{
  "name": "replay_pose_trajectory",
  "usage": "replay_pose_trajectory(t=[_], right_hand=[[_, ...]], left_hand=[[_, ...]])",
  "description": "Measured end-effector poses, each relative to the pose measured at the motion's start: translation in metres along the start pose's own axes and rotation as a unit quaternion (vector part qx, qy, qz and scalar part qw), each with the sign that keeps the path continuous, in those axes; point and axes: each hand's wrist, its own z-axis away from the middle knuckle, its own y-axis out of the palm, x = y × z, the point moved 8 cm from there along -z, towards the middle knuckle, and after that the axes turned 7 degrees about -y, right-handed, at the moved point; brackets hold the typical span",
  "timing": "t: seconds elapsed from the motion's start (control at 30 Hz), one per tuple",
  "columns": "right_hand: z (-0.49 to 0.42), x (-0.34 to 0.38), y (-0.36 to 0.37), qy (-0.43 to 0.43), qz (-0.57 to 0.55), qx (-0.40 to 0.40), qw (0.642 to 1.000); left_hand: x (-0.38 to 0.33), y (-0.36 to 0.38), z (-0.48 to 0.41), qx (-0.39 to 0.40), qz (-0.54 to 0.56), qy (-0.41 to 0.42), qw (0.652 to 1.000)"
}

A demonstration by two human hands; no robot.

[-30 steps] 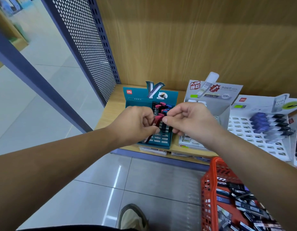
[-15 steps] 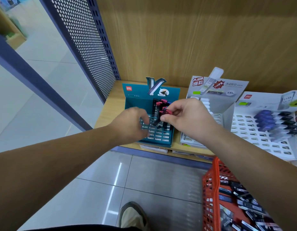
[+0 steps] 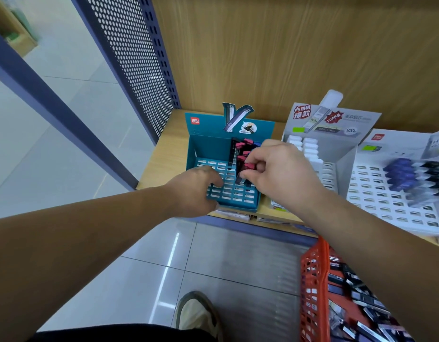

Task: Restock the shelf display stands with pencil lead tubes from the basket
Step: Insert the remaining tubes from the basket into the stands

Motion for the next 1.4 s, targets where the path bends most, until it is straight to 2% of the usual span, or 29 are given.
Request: replay_pose_trajectory(t=[0.17, 0.37, 0.57, 0.73, 0.87, 0.93, 1.07, 1.13, 1.23, 1.3, 1.4], right_hand=[[0.001, 0.01, 0.005, -0.024, 0.075, 0.019, 0.997], [-0.005, 0.007, 0.009, 0.015, 0.087, 0.073, 0.993], [-0.008, 0.014, 0.014, 0.011, 0.176, 0.086, 0.981], [0.001, 0.019, -0.008, 0.02, 0.11, 0.029, 0.993], [0.033, 0.009, -0.034, 0.048, 0.111, 0.055, 0.991], [0.059, -0.003, -0.051, 0.075, 0.125, 0.087, 0.985], [0.135, -0.037, -0.08, 0.149, 0.121, 0.182, 0.965], [0.182, -0.06, -0.085, 0.191, 0.122, 0.247, 0.942], [0.259, -0.099, -0.087, 0.263, 0.102, 0.336, 0.898], [0.309, -0.134, -0.086, 0.317, 0.079, 0.349, 0.878], [0.36, -0.186, -0.078, 0.389, 0.008, 0.274, 0.879]], left_hand=[[-0.003, -0.001, 0.001, -0.008, 0.008, 0.004, 1.0], [-0.004, -0.002, 0.001, -0.005, 0.006, -0.001, 1.0], [-0.006, 0.0, 0.0, -0.002, 0.004, -0.001, 1.0], [-0.01, -0.007, 0.0, -0.007, -0.012, -0.005, 1.0], [-0.027, -0.019, 0.009, -0.021, -0.044, -0.021, 0.999], [-0.052, -0.022, 0.021, -0.005, -0.045, -0.01, 0.999], [-0.138, -0.013, 0.052, 0.029, -0.005, 0.065, 0.997], [-0.185, 0.003, 0.062, 0.045, 0.003, 0.107, 0.993], [-0.255, 0.04, 0.073, 0.102, -0.044, 0.183, 0.977], [-0.293, 0.067, 0.079, 0.143, -0.086, 0.215, 0.962], [-0.324, 0.115, 0.074, 0.182, -0.082, 0.203, 0.958]])
